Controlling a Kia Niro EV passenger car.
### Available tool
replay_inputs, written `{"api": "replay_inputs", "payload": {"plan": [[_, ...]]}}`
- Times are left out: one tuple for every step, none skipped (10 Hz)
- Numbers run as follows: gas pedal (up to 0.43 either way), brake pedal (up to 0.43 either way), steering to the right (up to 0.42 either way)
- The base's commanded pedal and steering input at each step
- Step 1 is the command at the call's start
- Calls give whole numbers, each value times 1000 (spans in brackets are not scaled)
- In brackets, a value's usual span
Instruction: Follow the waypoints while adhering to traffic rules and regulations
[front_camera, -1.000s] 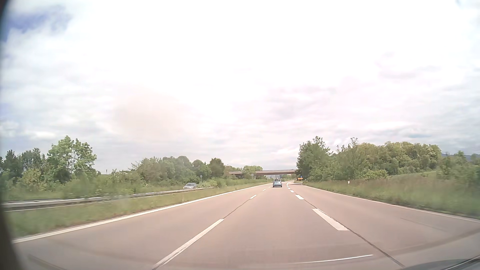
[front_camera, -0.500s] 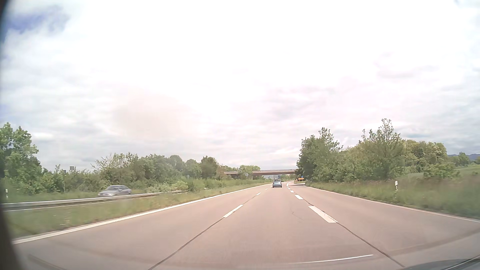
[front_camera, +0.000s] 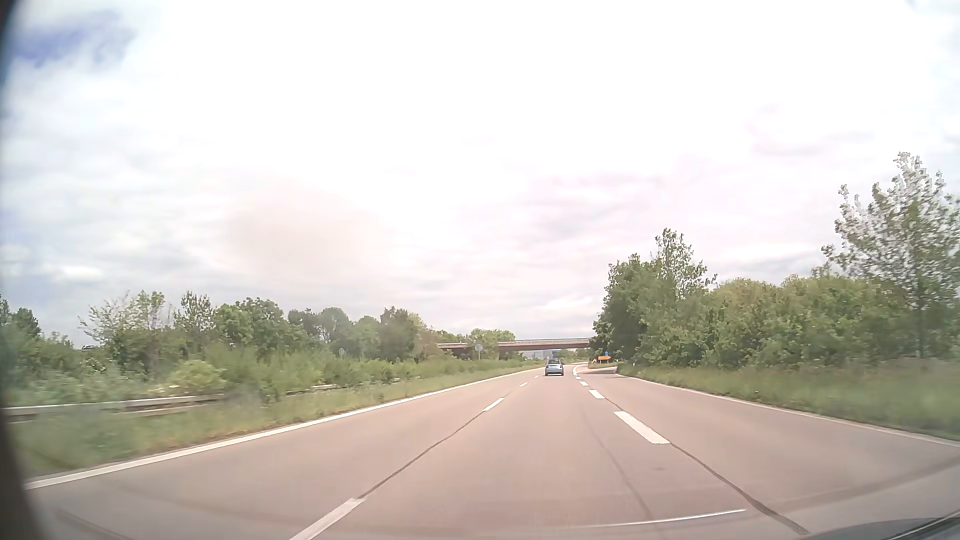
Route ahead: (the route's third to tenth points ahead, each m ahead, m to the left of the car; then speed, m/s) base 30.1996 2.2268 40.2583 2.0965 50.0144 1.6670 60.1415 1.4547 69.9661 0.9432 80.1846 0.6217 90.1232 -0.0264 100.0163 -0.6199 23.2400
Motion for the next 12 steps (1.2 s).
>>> {"api": "replay_inputs", "payload": {"plan": [[177,0,2],[177,0,2],[177,0,2],[177,0,2],[177,0,2],[177,0,2],[177,0,2],[177,0,2],[177,0,2],[177,0,2],[177,0,2],[177,0,2]]}}
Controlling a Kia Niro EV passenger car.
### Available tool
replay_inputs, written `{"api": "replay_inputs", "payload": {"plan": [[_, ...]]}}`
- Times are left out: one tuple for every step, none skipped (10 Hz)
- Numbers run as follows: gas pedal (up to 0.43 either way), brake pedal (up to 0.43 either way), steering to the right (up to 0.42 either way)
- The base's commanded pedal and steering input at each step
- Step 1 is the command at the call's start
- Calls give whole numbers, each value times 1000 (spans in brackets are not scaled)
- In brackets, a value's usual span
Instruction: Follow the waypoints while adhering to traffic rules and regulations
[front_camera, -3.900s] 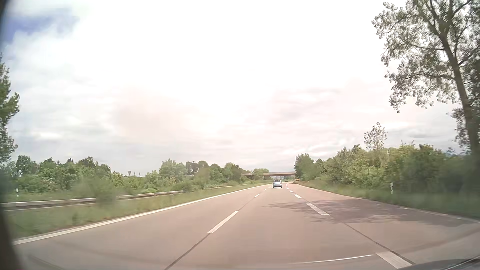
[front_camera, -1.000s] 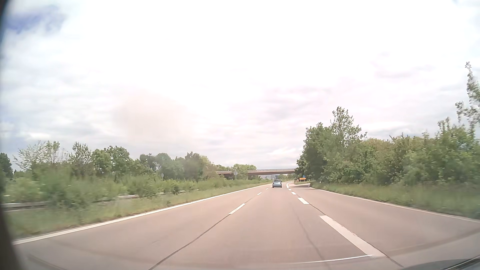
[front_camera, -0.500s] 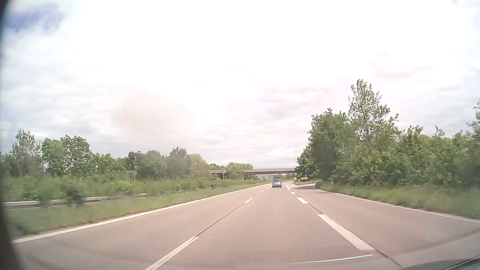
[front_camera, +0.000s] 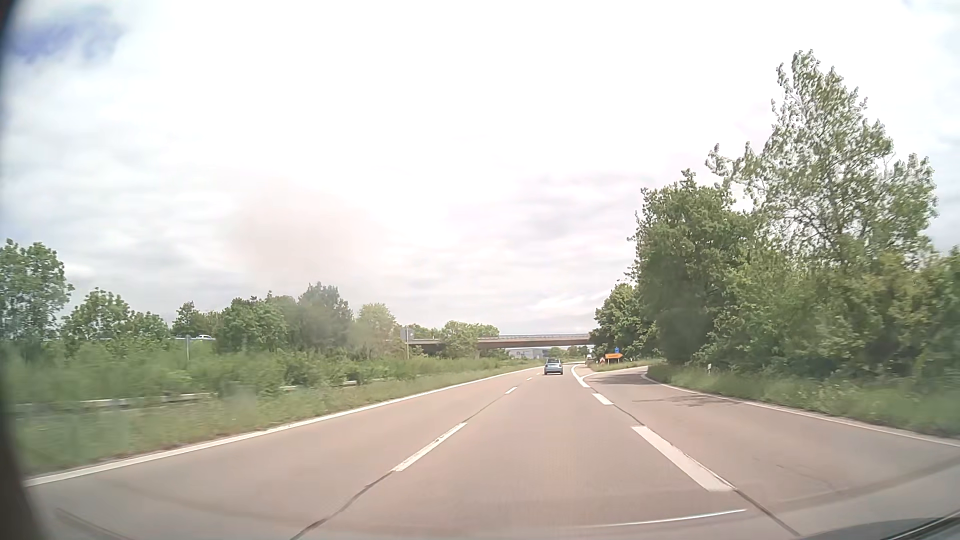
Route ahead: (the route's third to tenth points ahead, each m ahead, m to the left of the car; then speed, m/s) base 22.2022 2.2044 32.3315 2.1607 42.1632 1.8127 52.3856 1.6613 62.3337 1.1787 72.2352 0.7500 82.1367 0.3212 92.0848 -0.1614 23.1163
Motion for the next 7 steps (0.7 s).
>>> {"api": "replay_inputs", "payload": {"plan": [[177,0,2],[177,0,2],[177,0,2],[177,0,2],[177,0,2],[177,0,2],[177,0,2]]}}
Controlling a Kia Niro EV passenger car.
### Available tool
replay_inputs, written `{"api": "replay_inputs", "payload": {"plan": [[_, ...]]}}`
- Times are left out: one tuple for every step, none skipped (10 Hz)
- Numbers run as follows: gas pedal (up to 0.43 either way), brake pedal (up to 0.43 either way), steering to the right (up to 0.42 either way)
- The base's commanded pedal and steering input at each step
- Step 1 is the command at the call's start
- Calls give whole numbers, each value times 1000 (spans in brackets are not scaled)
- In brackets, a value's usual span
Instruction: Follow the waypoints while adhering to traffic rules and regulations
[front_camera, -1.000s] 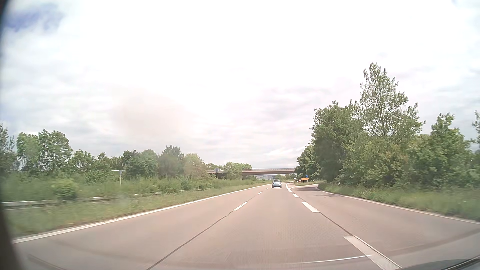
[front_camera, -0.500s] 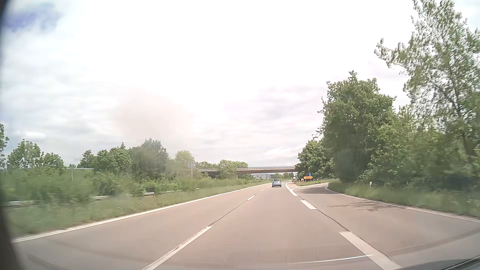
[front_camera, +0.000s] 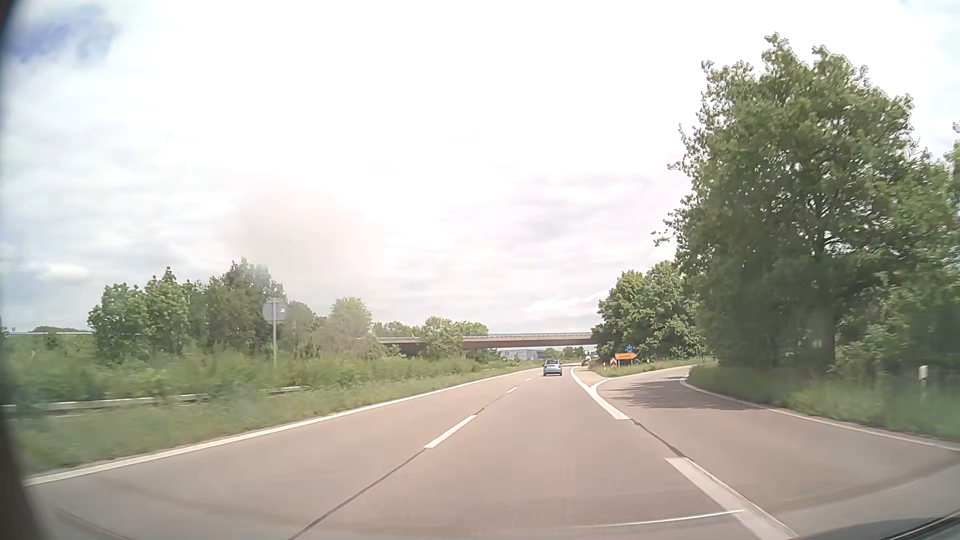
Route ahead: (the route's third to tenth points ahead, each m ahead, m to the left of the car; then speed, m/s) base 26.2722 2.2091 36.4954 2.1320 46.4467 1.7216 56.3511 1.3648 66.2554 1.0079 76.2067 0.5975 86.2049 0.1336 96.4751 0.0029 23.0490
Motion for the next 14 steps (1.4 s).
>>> {"api": "replay_inputs", "payload": {"plan": [[177,0,2],[177,0,2],[177,0,2],[177,0,2],[177,0,2],[177,0,2],[169,0,2],[157,0,2],[157,0,2],[150,0,2],[138,0,2],[118,0,2],[110,0,2],[98,0,2]]}}
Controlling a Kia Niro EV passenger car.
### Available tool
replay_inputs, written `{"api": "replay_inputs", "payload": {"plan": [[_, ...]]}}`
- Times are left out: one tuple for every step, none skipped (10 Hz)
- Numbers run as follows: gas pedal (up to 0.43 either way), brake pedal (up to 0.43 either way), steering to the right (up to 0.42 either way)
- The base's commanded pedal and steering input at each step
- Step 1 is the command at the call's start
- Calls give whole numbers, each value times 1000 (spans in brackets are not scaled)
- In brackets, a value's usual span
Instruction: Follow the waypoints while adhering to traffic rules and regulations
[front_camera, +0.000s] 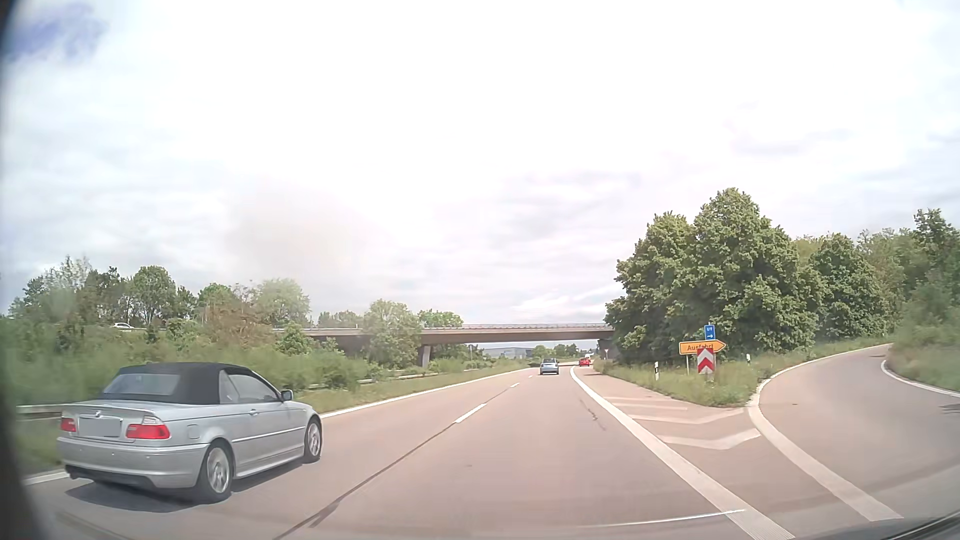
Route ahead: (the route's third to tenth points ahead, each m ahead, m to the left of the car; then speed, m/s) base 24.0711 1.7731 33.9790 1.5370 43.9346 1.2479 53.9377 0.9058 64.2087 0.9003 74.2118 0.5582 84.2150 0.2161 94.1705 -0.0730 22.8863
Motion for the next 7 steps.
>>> {"api": "replay_inputs", "payload": {"plan": [[87,0,2],[87,0,2],[87,0,2],[87,0,2],[87,0,1],[87,0,1],[87,0,1]]}}
